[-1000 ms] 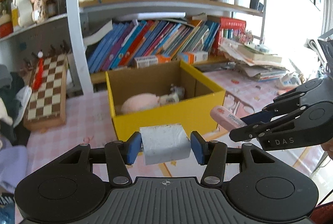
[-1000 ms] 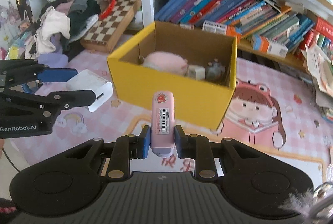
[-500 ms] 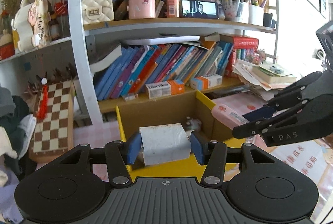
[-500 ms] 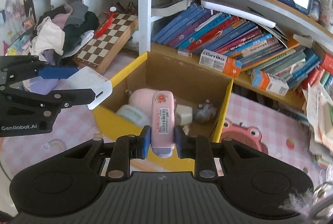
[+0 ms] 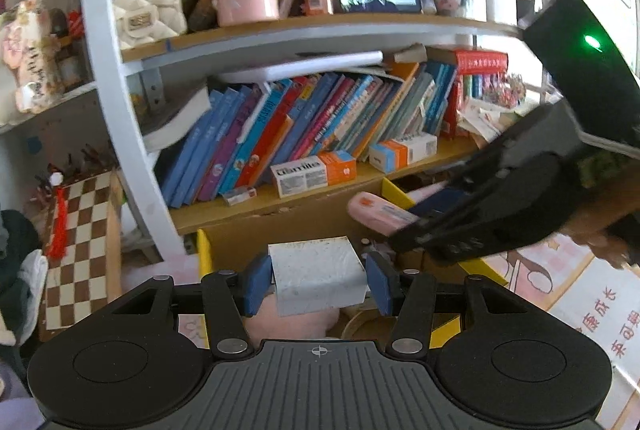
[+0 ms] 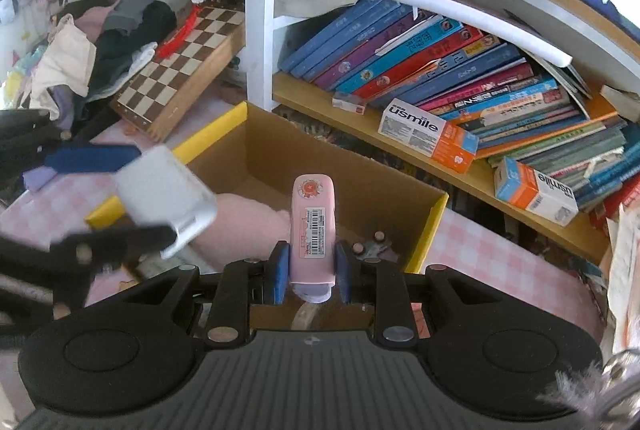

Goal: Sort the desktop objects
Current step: 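Lower the charger block and pink stick into the box and open both grippers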

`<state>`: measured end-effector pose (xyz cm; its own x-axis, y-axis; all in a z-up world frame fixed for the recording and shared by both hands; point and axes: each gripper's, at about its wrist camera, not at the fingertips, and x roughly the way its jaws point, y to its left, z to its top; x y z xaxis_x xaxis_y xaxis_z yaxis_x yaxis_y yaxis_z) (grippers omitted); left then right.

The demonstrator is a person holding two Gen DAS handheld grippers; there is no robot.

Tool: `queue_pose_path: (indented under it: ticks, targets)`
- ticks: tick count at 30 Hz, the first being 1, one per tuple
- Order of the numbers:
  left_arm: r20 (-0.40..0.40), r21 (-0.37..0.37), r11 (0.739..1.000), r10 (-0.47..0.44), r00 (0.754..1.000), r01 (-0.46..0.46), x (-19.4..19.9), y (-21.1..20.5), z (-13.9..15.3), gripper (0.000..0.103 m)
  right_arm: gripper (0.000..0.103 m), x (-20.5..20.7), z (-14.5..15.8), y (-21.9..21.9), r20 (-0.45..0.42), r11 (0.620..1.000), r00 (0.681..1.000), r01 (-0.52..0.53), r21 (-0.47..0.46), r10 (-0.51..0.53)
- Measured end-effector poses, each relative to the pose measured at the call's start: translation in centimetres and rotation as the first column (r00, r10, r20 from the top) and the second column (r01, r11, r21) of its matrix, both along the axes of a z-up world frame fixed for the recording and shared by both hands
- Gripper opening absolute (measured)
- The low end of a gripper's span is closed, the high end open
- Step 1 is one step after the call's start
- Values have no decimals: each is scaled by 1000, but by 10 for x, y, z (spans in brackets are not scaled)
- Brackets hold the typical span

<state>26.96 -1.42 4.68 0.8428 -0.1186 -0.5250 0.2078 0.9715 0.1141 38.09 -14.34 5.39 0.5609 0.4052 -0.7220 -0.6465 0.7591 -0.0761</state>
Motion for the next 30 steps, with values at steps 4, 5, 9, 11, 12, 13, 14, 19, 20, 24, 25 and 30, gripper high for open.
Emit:
queue_pose_path:
  ticks: [4, 5, 9, 11, 12, 13, 14, 19, 20, 24, 25, 30]
  targets:
    - [-26, 36, 999, -17, 1000, 18, 13, -13, -11, 51, 23, 22, -5, 3, -36, 999, 999, -14, 32, 15]
    - [-30, 47, 999, -22, 999, 24, 15, -16, -14, 51, 23, 26, -6, 4, -46, 999, 999, -20, 41, 22]
    - [-62, 72, 997, -37, 997, 41, 27, -26, -24, 51, 23, 42, -16, 14, -69, 998, 996, -55, 28, 57]
    - [-86, 75, 996, -38, 996, 44, 34, -30, -30, 51, 23, 50, -23, 18, -87, 998, 994, -66, 17, 68]
    - [-100, 74, 996, -38, 994, 46, 37, -31, -33, 51, 23, 54, -27, 20, -95, 997, 993, -73, 10, 73]
    - [-114, 73, 996, -39, 993, 47, 40, -33, -36, 51, 23, 57, -32, 23, -102, 997, 992, -80, 1, 80]
    - [-127, 73, 996, -39, 991, 49, 42, -34, -40, 51, 23, 61, -36, 24, -108, 996, 990, -88, -8, 87]
    - [-190, 67, 996, -45, 981, 59, 50, -39, -55, 51, 23, 73, -53, 33, -131, 990, 984, -128, -51, 121]
    - [-201, 66, 996, -45, 979, 60, 51, -39, -57, 51, 23, 76, -56, 34, -135, 989, 983, -133, -59, 124]
    - [-226, 40, 998, -41, 973, 52, 57, -38, -62, 51, 23, 83, -67, 40, -156, 984, 978, -153, -88, 138]
    - [-228, 36, 998, -42, 973, 52, 58, -38, -63, 51, 23, 85, -69, 42, -162, 983, 977, -158, -94, 142]
    - [-253, -14, 999, -45, 966, 43, 59, -33, -65, 51, 23, 90, -80, 50, -201, 979, 969, -169, -112, 144]
